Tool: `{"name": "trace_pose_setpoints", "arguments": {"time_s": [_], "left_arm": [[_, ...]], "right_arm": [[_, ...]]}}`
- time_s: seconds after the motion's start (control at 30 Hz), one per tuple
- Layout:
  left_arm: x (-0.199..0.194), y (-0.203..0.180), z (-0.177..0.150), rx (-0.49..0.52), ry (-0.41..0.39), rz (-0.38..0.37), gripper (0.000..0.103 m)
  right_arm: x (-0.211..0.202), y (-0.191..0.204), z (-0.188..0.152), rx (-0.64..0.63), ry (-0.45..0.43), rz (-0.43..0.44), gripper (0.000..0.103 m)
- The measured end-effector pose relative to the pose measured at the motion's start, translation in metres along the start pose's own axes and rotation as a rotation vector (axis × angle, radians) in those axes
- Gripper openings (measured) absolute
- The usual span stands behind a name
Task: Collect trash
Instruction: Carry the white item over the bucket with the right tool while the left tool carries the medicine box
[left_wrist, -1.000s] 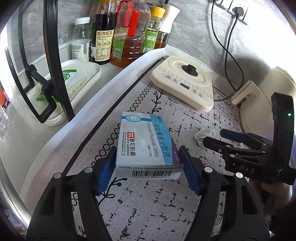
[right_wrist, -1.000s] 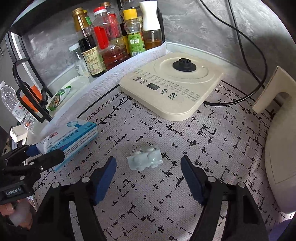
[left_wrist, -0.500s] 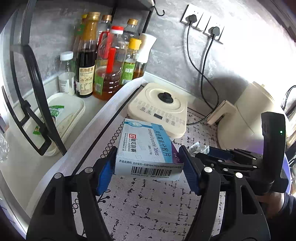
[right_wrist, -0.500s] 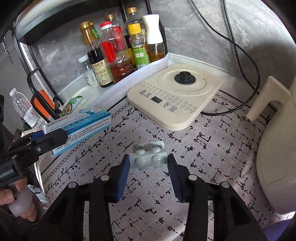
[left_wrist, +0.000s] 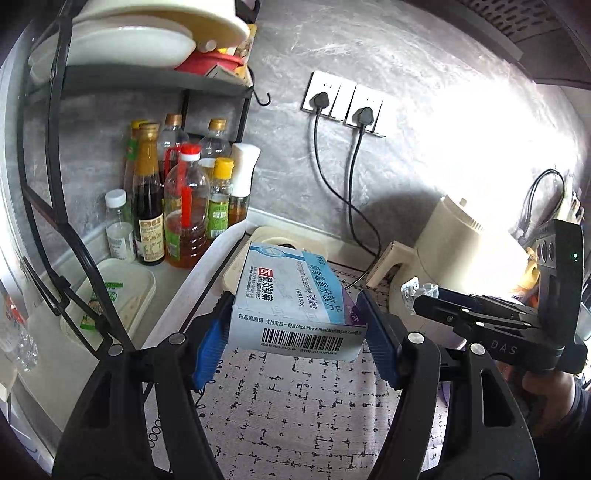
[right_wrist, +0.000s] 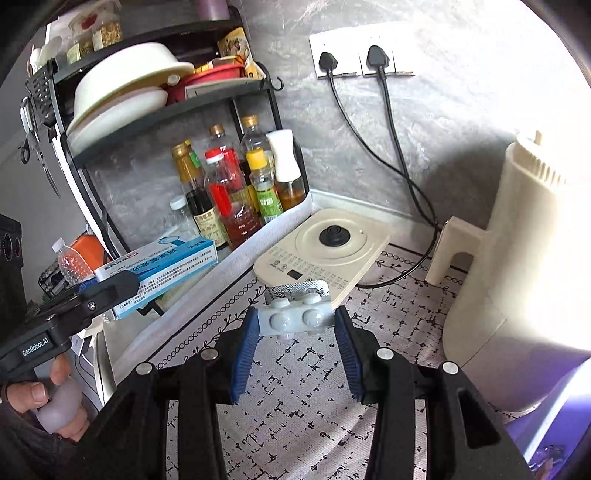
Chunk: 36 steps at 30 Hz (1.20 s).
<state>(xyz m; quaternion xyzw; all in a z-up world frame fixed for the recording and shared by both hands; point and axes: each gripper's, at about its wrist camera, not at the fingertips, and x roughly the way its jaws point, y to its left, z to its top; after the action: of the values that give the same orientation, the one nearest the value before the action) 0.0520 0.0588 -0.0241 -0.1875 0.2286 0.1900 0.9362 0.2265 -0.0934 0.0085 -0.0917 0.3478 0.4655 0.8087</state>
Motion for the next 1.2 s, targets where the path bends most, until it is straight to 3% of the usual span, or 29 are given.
{"name": "trace_pose_setpoints", "arguments": {"time_s": [0.47, 0.5, 0.57, 0.7, 0.97, 1.2], "left_arm": [[-0.018, -0.049, 0.015, 0.065, -0.049, -0.094, 0.064], [-0.016, -0.055, 0.015, 0.074, -0.044, -0.113, 0.025], [-0.008, -0.067, 0.014, 0.081, -0.001, -0.127, 0.022], [0.002, -0.091, 0.006, 0.117, 0.022, -0.152, 0.022], [0.010, -0.115, -0.007, 0.094, 0.046, -0.185, 0.021], [-0.001, -0.146, 0.002, 0.118, 0.000, -0.233, 0.021]], "right_arm": [[-0.097, -0.040, 0.000, 0.049, -0.163, -0.134, 0.042], [-0.104, -0.044, -0.002, 0.058, -0.169, -0.142, 0.042], [-0.117, -0.054, -0.007, 0.079, -0.183, -0.164, 0.042], [-0.142, -0.078, -0.020, 0.121, -0.203, -0.210, 0.042], [-0.171, -0.115, -0.047, 0.174, -0.198, -0.280, 0.042], [-0.189, -0.133, -0.060, 0.217, -0.214, -0.293, 0.042]]}}
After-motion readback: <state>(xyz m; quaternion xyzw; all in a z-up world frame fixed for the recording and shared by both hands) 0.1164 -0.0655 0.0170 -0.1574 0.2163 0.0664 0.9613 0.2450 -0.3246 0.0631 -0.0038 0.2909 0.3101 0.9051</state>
